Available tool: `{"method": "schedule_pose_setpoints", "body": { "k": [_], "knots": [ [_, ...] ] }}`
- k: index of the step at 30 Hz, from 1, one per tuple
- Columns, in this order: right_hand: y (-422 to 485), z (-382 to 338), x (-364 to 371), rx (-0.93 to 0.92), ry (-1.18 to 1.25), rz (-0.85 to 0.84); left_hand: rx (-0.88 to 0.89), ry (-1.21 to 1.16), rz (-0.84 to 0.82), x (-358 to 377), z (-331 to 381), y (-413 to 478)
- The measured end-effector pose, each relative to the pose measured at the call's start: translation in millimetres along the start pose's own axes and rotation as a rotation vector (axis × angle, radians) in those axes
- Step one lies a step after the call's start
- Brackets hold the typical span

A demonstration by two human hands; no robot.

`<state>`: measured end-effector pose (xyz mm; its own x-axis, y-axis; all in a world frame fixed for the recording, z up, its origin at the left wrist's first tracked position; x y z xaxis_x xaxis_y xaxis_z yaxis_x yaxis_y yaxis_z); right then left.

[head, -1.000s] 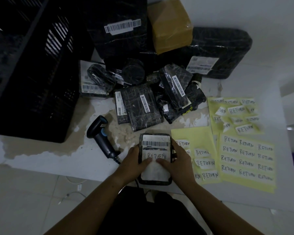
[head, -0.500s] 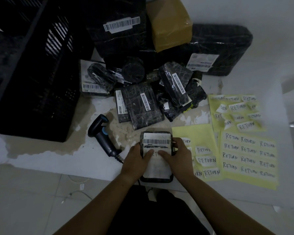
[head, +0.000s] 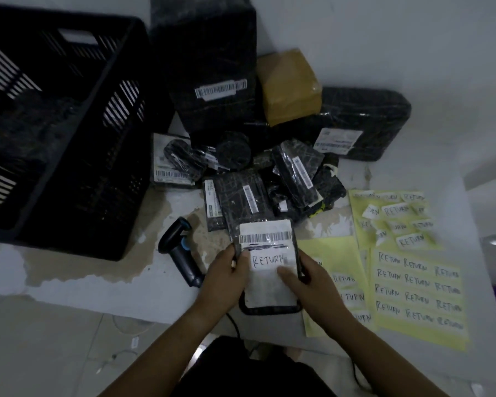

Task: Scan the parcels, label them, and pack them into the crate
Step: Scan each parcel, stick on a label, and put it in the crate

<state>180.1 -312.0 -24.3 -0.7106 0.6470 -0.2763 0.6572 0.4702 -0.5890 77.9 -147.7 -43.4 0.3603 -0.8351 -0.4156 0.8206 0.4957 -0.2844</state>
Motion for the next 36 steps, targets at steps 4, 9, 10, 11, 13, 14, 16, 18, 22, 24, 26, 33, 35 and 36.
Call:
{"method": "schedule_pose_setpoints", "body": {
  "k": [4,9,10,11,13,14,16,18,22,24,26,33,35,36],
  "knots": [
    [-12.8,-45.3,-10.1,-0.008,0.173,-0.044,0.158,-0.046,-0.034,-53.3,60.1,2.6],
    [-18.8,-103.7,1.0,-0.047,0.249,-0.048,0.541,0.255,0.007,-137.8,123.1,-1.7],
    [-19.3,-113.7,6.1,-0.049,0.263,-0.053,0.584,0.328,0.027,-157.2,126.9,-3.0],
    [-19.2,-122.6,11.9,-0.053,0.274,-0.065,0.629,0.406,0.062,-179.1,130.0,-5.8],
    [-19.4,-138.8,24.2,-0.051,0.3,-0.092,0.695,0.542,0.179,-228.9,126.3,-15.8],
    [-17.0,-146.9,31.2,-0.036,0.324,-0.105,0.701,0.596,0.25,-257.6,117.5,-22.6],
    [-11.4,-153.5,38.3,0.025,0.386,-0.122,0.666,0.675,0.344,-303.4,86.5,-35.1],
    [-4.8,-170.9,54.4,0.06,0.393,-0.155,0.597,0.766,0.375,-343.1,48.5,-45.2],
    [6.1,-231.9,95.1,-0.043,0.29,-0.243,0.606,0.98,0.241,-374.6,8.9,-31.5],
    [14.3,-270.6,113.8,-0.126,0.249,-0.24,0.615,1.039,0.151,-388.1,4.1,-19.4],
    [22.0,-312.4,133.1,-0.212,0.173,-0.249,0.59,1.072,0.115,-409.4,-1.8,-12.3],
    [45.2,-445.4,218.3,-0.894,-0.471,-0.214,0.505,1.051,0.148,-439.1,-20.8,-8.6],
    [66.5,-455.5,244.7,-1.016,-0.791,-0.158,0.527,1.049,0.17,-438.4,-23.6,-8.4],
    [79.7,-456.6,257.7,-1.015,-0.907,-0.173,0.542,1.042,0.19,-437.2,-24.7,-8.6]
  ]
}}
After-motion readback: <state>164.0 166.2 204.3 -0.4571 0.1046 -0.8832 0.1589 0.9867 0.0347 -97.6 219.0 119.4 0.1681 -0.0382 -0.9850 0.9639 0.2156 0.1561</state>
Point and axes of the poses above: each hand's wrist, its own y-axis towards the middle knuckle, its own x-axis out of the palm, z = x × y, the point moved 6 cm from there along y, towards the middle knuckle, and after that the axes turned 12 degrees about x, right-handed, at the moved point
